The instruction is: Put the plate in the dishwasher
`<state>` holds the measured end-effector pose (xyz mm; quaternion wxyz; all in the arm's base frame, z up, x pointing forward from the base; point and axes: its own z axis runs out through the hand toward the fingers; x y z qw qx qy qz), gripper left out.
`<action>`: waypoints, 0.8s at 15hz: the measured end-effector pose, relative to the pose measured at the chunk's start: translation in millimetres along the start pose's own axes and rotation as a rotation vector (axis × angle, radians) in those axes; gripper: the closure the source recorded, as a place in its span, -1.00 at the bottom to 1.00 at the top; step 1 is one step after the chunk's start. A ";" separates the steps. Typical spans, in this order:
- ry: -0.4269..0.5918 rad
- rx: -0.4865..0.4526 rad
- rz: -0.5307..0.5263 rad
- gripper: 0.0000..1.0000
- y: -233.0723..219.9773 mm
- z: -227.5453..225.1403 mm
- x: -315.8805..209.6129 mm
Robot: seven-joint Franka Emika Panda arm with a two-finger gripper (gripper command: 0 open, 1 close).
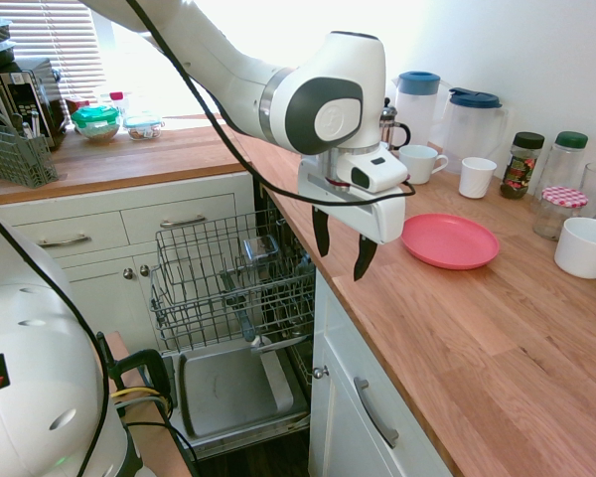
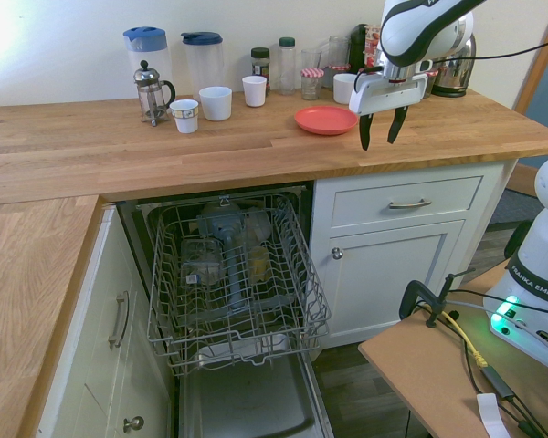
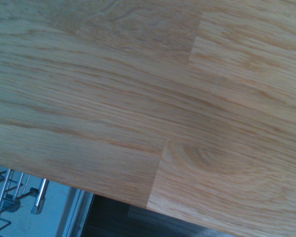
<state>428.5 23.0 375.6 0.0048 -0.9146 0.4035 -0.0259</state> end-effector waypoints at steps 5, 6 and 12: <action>0.012 0.043 0.030 -1.00 2.0 -5.6 10.8; 0.013 0.064 0.045 -1.00 3.6 -12.2 19.4; -0.016 0.182 0.181 -1.00 -7.3 -34.8 103.1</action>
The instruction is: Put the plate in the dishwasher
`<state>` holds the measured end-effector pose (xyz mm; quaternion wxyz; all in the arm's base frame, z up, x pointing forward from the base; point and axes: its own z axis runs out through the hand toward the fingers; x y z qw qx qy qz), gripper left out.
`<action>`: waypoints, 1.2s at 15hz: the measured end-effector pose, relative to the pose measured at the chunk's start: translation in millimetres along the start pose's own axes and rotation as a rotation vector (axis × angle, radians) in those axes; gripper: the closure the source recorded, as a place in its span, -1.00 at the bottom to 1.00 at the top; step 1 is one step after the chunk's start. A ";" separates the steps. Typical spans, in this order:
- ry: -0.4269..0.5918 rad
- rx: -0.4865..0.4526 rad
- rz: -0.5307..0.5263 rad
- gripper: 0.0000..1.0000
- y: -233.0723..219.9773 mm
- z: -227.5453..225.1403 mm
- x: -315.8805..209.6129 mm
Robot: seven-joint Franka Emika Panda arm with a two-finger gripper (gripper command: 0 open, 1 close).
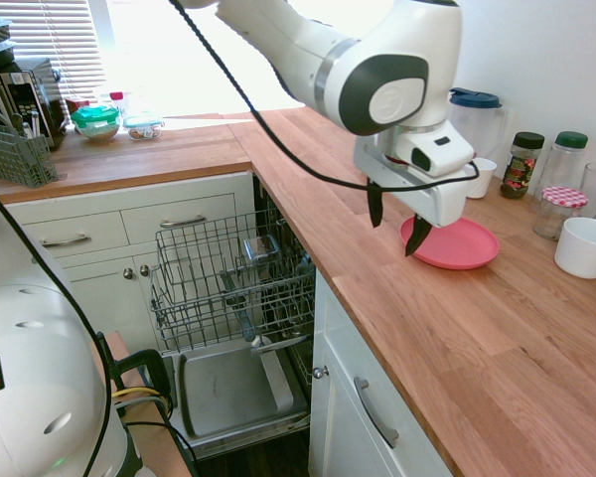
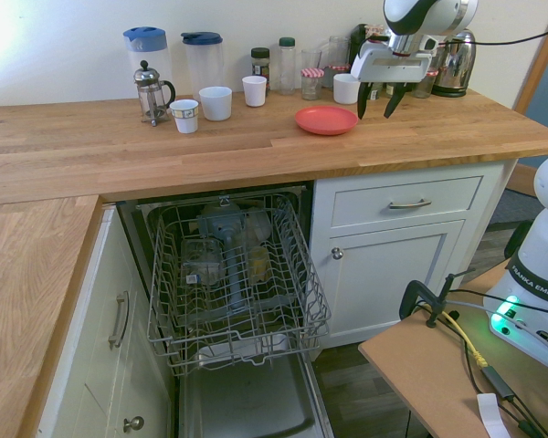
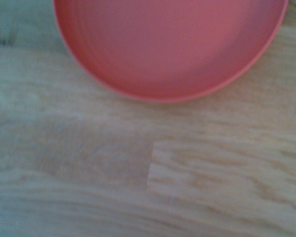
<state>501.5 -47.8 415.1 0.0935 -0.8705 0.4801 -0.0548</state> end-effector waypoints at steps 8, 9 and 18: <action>-0.062 0.069 0.219 -1.00 -27.9 47.6 102.4; -0.075 0.084 0.248 -1.00 -28.7 52.7 110.4; -0.148 0.152 0.289 1.00 -42.5 90.3 138.1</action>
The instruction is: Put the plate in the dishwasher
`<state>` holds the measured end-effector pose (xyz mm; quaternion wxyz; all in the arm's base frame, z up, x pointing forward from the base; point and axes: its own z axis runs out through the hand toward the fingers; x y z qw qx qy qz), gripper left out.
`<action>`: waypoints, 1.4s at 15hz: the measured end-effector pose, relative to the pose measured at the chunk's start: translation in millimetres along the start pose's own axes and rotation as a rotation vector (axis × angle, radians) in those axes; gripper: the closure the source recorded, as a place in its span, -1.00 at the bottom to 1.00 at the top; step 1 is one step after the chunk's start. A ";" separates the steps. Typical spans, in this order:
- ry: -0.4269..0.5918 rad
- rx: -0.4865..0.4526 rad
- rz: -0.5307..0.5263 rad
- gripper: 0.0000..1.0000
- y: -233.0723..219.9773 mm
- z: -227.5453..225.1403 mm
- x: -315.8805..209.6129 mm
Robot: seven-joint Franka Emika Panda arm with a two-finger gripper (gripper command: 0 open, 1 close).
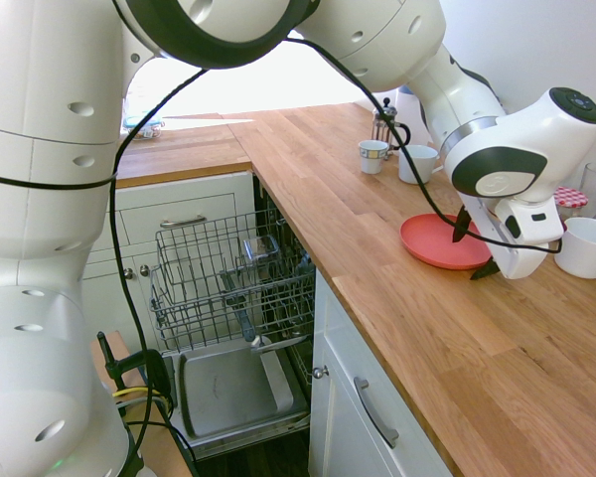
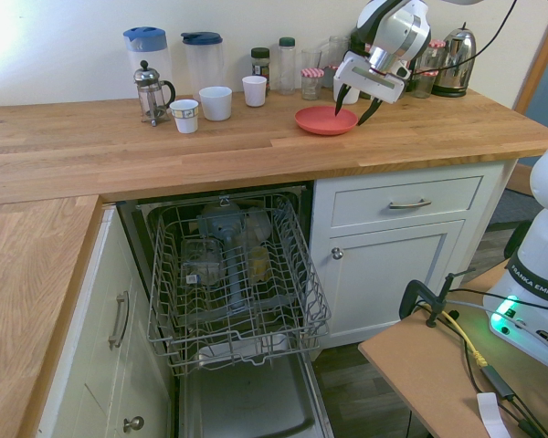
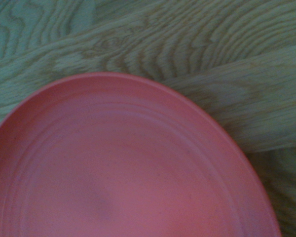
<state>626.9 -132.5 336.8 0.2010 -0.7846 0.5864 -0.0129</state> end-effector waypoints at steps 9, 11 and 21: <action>-0.036 0.023 -0.029 1.00 5.2 4.7 7.3; -0.047 0.025 -0.031 1.00 4.3 7.4 8.4; -0.087 0.068 -0.049 1.00 10.2 14.1 20.0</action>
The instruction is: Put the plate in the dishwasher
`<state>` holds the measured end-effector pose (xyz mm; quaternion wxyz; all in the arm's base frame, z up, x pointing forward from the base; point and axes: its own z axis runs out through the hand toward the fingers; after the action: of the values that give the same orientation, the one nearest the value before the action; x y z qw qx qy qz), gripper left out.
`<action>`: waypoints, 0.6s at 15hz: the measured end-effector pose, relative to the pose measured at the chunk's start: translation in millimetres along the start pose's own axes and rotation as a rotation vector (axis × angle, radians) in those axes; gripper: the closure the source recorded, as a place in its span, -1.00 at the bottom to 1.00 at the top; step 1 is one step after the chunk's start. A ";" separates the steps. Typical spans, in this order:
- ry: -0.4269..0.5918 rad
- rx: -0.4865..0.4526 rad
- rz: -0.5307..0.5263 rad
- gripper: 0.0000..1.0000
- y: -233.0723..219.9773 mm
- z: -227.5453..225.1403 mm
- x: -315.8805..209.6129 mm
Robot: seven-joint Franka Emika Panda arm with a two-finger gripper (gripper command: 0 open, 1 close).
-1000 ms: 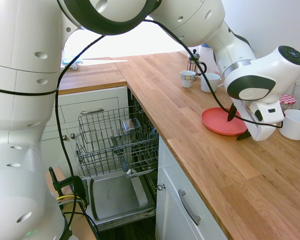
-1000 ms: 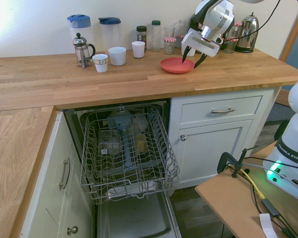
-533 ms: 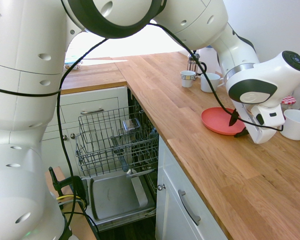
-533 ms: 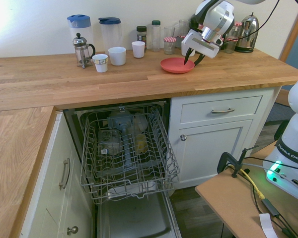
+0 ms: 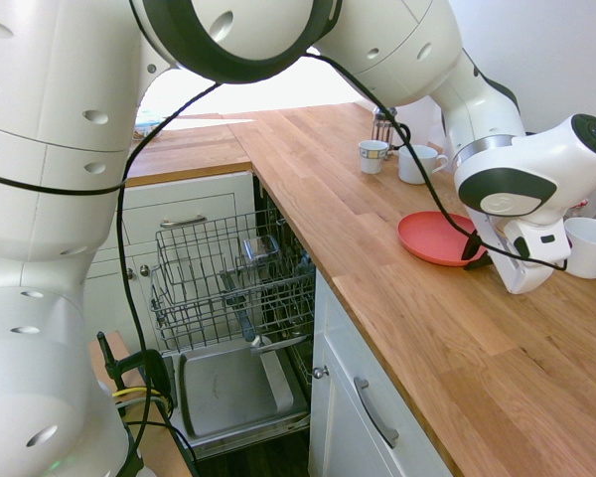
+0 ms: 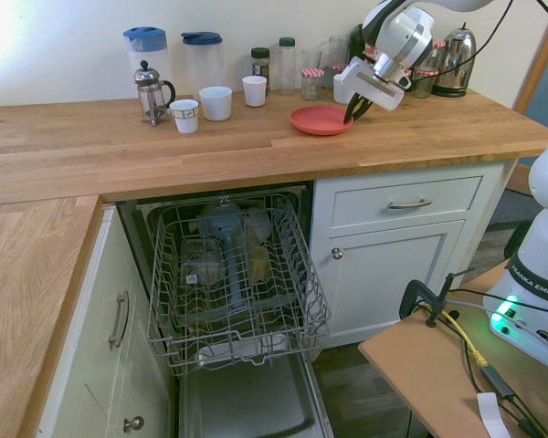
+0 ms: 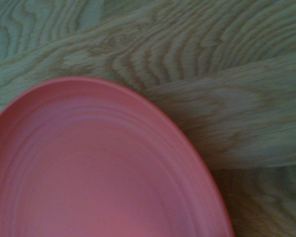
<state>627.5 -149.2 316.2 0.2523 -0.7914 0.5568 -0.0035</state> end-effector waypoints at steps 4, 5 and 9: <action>0.034 0.040 -0.108 1.00 -20.6 -18.3 -20.7; 0.060 0.045 -0.156 1.00 -30.9 -28.4 -36.6; 0.228 0.037 -0.391 1.00 -69.9 -64.4 -140.6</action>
<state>617.1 -32.8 439.3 0.1968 -0.8741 0.4174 -0.1518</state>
